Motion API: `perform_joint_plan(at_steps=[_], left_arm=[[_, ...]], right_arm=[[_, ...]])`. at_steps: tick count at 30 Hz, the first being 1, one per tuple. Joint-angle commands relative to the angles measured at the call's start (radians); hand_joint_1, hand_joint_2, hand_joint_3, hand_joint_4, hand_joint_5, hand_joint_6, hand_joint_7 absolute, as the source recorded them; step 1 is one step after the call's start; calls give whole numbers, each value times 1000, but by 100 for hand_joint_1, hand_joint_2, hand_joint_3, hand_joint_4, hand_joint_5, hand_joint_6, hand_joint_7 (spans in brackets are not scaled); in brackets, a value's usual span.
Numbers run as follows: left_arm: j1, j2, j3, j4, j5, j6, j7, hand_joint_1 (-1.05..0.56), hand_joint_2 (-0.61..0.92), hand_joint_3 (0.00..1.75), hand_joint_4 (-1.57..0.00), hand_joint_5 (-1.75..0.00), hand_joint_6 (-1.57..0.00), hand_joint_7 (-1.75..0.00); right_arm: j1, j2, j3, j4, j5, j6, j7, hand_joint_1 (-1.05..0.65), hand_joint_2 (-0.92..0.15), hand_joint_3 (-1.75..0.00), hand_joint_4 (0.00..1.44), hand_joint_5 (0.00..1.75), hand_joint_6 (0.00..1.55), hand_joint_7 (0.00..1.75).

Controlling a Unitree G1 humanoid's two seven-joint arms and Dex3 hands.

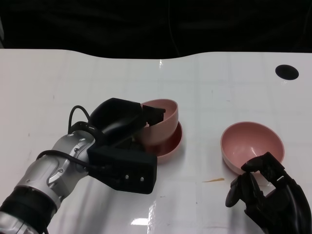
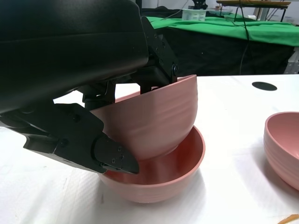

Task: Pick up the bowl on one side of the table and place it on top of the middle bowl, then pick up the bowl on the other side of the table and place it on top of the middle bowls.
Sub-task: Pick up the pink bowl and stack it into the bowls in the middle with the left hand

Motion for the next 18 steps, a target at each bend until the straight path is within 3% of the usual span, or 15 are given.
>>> perform_joint_plan(at_steps=[1, 4, 5, 7, 8, 9, 10, 11, 14, 18], left_arm=[[-19, 3, -4, 2, 10, 6, 10, -9, 92, 17, -60, -171, -65, -134], [-17, 2, -2, 5, 8, -4, 21, -9, 92, 17, -60, -172, -63, -137], [-16, 1, 0, 8, 7, -13, 29, -8, 92, 15, -72, -143, -77, -104], [-14, 5, 0, 8, 7, -27, 38, -8, 92, 15, -80, -125, -93, -71], [-13, 8, -2, 4, 11, -31, 41, -16, 92, 12, -80, -70, -92, -39], [-11, 10, -2, 2, 14, -33, 44, -21, 92, 11, -79, -42, -90, -22], [-7, 12, -1, -7, 15, -32, 43, -24, 92, 11, -77, -26, -87, -13], [-1, 12, 2, -17, 13, -27, 40, -41, 92, 13, -61, -11, -73, -5], [16, 13, 12, -42, 0, -18, 30, -64, 92, 19, -38, -1, -53, -1], [29, 14, 13, -53, 7, -14, 50, -77, 92, 27, -26, 0, -47, 0]], right_arm=[[3, -3, -4, -6, 10, -2, 2, -5, -70, -95, 77, 175, 56, 168], [3, -3, -5, -8, 17, 7, 4, -4, -70, -95, 77, 175, 57, 167], [3, -4, -5, -11, 23, 15, 5, -4, -70, -95, 77, 175, 57, 167], [4, -6, -4, -15, 23, 19, 3, -4, -70, -95, 77, 175, 57, 167], [5, -6, -3, -15, 19, 17, 1, -4, -70, -95, 77, 175, 57, 167], [6, -6, -3, -16, 17, 15, 0, -4, -71, -95, 77, 175, 57, 167], [7, -7, -2, -17, 17, 16, 1, -4, -71, -95, 77, 175, 57, 166], [6, -7, -2, -18, 18, 16, 2, -4, -71, -95, 77, 175, 57, 166], [7, -8, -3, -20, 16, 19, -3, -4, -70, -95, 77, 175, 57, 166], [6, -7, -5, -17, 17, 17, -1, -4, -70, -96, 77, 175, 57, 166]])
